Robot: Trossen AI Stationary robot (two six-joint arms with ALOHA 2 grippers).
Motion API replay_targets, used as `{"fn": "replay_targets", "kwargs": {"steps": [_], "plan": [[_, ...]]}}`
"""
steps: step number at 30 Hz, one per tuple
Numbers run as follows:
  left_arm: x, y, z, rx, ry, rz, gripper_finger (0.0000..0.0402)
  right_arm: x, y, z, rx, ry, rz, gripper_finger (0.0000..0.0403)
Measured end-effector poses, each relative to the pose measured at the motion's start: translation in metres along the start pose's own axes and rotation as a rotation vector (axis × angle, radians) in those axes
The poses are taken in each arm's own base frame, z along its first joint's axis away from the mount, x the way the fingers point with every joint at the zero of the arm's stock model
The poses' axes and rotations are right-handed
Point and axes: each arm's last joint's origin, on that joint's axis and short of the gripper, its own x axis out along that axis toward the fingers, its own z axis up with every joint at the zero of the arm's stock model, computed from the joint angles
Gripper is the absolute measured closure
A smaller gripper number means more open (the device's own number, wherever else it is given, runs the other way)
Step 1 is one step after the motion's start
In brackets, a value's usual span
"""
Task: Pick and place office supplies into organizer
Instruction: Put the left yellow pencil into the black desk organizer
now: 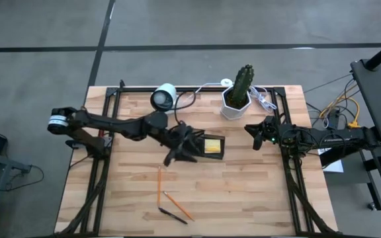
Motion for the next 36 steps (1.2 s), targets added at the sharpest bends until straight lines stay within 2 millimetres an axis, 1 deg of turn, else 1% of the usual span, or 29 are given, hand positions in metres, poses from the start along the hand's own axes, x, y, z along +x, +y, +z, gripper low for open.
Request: {"fn": "replay_targets", "kwargs": {"steps": [3,6,9,13,17,19,21,25,27,32,34,36], "plan": [[-0.003,-0.012,-0.005,-0.024,0.078,-0.026,0.0231,0.0,0.0,0.0,0.0,0.0,0.0,0.0349],[-0.008,-0.024,-0.014,-0.058,0.194,-0.049,0.0231,0.0,0.0,0.0,0.0,0.0,0.0,0.0349],[-0.013,-0.037,-0.022,-0.042,0.315,-0.047,0.0231,0.0,0.0,0.0,0.0,0.0,0.0,0.0349],[-0.015,-0.05,-0.036,0.055,0.507,-0.022,0.0231,0.0,0.0,0.0,0.0,0.0,0.0,0.0349],[-0.013,-0.058,-0.052,0.277,0.7,0.023,0.0231,0.0,0.0,0.0,-0.001,0.0,0.0,0.0349],[-0.011,-0.06,-0.062,0.398,0.784,0.033,0.0231,0.0,0.0,0.0,-0.001,0.001,0.0,0.0349],[-0.008,-0.062,-0.07,0.479,0.832,0.032,0.023,0.0,0.0,0.0,-0.001,0.0,0.0,0.0349],[0.001,-0.059,-0.082,0.493,0.89,0.024,0.023,0.0,0.0,0.0,0.0,0.0,0.0,0.0349],[0.004,-0.056,-0.089,0.527,0.933,0.002,0.023,0.0,0.0,0.0,-0.001,0.001,0.0,0.0349],[0.009,-0.051,-0.11,0.664,1.075,-0.116,0.023,0.0,0.0,0.0,0.0,0.0,0.0,0.0349],[0.01,-0.05,-0.119,0.748,1.141,-0.153,0.023,0.0,0.0,0.0,-0.001,0.0,0.0,0.0349],[0.012,-0.049,-0.127,0.851,1.192,-0.153,0.023,0.0,0.0,0.0,-0.001,0.001,0.0,0.0349]]}}
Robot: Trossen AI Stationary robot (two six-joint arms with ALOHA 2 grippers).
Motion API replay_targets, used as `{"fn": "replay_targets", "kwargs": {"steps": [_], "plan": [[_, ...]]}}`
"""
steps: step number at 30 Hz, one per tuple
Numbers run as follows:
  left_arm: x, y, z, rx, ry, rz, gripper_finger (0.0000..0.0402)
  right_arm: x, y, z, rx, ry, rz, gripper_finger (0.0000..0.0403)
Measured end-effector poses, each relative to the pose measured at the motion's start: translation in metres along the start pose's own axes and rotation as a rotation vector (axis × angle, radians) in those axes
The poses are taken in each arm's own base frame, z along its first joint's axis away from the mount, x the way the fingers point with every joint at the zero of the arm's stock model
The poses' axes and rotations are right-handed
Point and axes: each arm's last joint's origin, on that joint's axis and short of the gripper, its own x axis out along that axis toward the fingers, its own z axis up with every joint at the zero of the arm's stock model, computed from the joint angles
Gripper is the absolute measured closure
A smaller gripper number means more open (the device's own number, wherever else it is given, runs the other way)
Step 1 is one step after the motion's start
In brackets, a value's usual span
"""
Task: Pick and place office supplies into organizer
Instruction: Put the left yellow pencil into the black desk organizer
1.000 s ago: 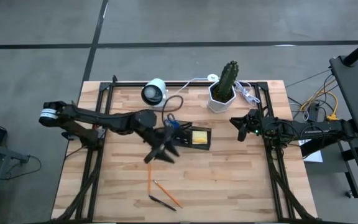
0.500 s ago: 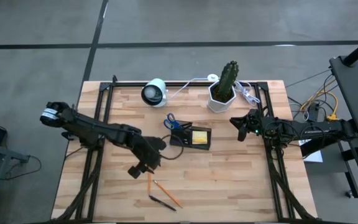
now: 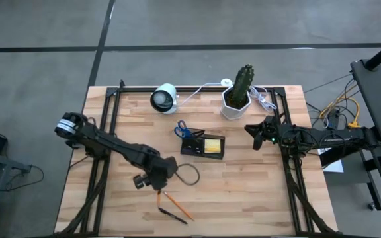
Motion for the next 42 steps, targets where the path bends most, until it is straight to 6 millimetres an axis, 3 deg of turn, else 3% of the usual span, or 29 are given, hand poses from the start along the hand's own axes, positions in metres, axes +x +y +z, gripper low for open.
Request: {"fn": "replay_targets", "kwargs": {"steps": [4,15,23,30,42], "plan": [[0.011,0.0,-0.002,0.11,0.067,0.002,0.023,0.0,0.0,0.0,0.004,0.0,0.0,0.0349],[0.034,0.0,-0.006,0.105,0.12,-0.061,0.023,0.001,-0.001,-0.002,-0.01,0.017,-0.018,0.0349],[0.041,0.001,-0.007,0.115,0.118,-0.064,0.023,0.001,-0.001,-0.002,-0.003,0.017,-0.021,0.0349],[0.042,0.001,-0.007,0.237,0.111,-0.067,0.0231,0.001,-0.001,-0.002,0.0,0.017,-0.021,0.0349],[0.05,-0.002,-0.013,0.239,0.119,-0.081,0.0231,0.001,-0.001,-0.002,-0.001,0.017,-0.021,0.0349]]}}
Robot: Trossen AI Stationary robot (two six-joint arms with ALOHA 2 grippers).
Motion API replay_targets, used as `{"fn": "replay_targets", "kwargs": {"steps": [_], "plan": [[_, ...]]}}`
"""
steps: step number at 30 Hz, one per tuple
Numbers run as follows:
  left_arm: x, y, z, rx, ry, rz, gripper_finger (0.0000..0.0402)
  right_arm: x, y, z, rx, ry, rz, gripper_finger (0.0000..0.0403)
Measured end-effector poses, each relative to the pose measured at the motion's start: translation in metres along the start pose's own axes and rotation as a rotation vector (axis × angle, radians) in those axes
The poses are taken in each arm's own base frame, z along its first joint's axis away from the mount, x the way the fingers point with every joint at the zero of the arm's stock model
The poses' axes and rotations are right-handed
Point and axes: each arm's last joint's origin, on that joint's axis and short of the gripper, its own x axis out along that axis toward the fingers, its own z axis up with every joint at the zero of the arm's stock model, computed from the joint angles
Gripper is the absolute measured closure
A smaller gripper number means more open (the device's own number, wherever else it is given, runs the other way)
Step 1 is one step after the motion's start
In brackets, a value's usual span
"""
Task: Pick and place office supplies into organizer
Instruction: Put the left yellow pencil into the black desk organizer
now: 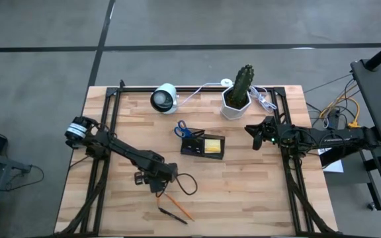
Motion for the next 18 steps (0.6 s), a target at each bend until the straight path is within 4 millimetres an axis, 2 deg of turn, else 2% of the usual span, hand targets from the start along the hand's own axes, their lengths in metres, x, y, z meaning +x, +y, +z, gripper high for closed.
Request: {"fn": "replay_targets", "kwargs": {"steps": [6,16,18], "plan": [[0.0059,0.0012,-0.0001,-0.003,0.006,-0.015,0.025,0.0,0.0,0.0,0.002,0.0,0.0,0.0349],[0.0048,0.0011,0.0008,-0.008,0.0,-0.018,0.0386,0.0,0.0,0.0,0.008,0.0,0.0,0.0349],[0.0046,0.002,0.0011,-0.013,-0.003,-0.01,0.0394,-0.0001,0.0,0.0001,0.008,-0.001,0.0,0.0349]]}}
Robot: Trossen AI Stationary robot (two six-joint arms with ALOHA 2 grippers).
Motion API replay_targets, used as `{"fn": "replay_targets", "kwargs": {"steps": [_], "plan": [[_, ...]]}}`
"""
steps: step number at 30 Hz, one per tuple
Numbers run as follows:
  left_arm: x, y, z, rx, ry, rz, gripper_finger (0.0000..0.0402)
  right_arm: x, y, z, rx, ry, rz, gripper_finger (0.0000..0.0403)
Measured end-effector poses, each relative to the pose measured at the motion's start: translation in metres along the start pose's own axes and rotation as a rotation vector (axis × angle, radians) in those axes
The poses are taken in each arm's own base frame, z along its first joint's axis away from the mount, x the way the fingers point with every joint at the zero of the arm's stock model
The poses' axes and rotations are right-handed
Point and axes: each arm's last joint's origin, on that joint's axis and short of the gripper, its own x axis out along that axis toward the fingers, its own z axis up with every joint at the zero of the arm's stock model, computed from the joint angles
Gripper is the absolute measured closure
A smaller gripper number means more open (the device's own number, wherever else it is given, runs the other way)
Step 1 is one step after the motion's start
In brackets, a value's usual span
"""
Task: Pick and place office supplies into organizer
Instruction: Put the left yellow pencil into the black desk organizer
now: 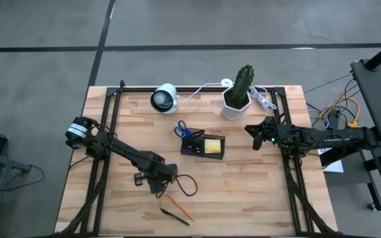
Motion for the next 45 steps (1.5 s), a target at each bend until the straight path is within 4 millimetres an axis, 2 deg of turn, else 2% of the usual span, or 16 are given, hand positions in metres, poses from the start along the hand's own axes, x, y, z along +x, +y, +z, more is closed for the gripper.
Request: {"fn": "replay_targets", "kwargs": {"steps": [6,20,33,41,45], "plan": [[-0.003,0.001,0.001,-0.077,0.001,0.018,0.0396,0.0,0.0,0.0,0.0,0.0,0.0,0.0349],[-0.017,-0.003,-0.002,-0.105,0.031,0.041,0.0401,0.0,0.0,0.0,0.0,0.001,0.0,0.0349],[-0.044,-0.007,-0.001,-0.325,-0.035,0.122,0.04,0.0,0.0,0.0,0.0,0.0,0.0,0.0349],[-0.046,-0.008,-0.002,-0.597,-0.055,0.121,0.0401,0.0,0.0,0.0,0.0,0.0,0.0,0.0349],[-0.046,-0.006,-0.004,-0.82,-0.063,0.129,0.0401,0.0,0.0,0.0,0.0,0.0,0.0,0.0349]]}}
